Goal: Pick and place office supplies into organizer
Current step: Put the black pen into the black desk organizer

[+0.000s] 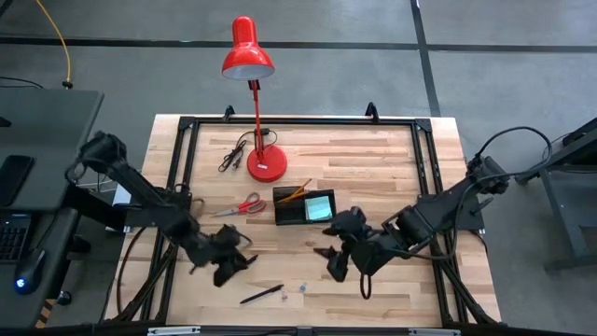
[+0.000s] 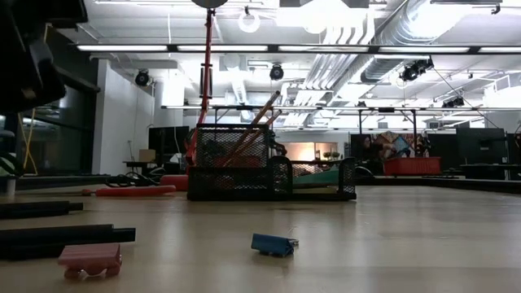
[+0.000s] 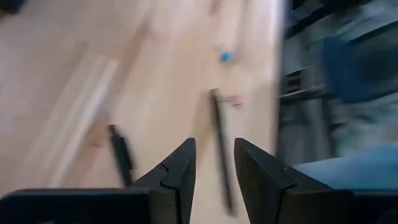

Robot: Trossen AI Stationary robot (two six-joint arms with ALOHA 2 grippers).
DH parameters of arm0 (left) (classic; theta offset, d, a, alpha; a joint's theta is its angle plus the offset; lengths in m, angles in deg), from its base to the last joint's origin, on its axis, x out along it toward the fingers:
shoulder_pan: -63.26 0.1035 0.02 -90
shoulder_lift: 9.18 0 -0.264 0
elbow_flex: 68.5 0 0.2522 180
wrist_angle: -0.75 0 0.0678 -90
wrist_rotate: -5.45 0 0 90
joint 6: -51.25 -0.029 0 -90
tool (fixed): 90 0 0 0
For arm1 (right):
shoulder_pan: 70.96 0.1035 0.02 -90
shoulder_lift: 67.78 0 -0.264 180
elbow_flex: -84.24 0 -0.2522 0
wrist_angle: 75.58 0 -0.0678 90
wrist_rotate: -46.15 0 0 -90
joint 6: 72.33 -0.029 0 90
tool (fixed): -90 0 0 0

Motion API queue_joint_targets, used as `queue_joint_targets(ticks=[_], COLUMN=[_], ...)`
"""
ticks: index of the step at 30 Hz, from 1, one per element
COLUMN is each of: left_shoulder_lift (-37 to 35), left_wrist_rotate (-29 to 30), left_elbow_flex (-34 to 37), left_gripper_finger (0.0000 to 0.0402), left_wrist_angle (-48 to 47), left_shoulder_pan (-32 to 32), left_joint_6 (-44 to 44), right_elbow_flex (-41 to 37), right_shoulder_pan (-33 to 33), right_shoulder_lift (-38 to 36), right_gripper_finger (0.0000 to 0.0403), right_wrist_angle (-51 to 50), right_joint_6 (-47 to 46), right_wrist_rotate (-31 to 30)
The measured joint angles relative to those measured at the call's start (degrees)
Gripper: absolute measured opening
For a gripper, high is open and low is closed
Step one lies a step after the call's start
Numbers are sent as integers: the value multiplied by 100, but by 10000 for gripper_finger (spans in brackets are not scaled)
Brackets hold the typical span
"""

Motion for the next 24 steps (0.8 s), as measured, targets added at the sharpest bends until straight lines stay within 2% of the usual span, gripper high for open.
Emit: queue_joint_targets(ticks=[3,9,15,24], left_shoulder_lift=[672,1653,1887,1955], left_wrist_rotate=[49,89,66,-3], left_elbow_flex=[-516,-1367,-1717,-1719], left_gripper_finger=[99,99,99,99], left_wrist_angle=[-929,-1747,-2602,-2727], left_shoulder_pan=[4,-4,83,225], left_joint_6=[-4,-169,-26,25], right_elbow_flex=[-326,-923,-1119,-1130], right_shoulder_pan=[10,107,245,306], right_shoulder_lift=[-153,-433,-514,-507], right_gripper_finger=[237,221,224,227], right_wrist_angle=[-49,141,390,408], right_joint_6=[-126,-480,-572,-430], right_wrist_rotate=[-202,-168,-212,-212])
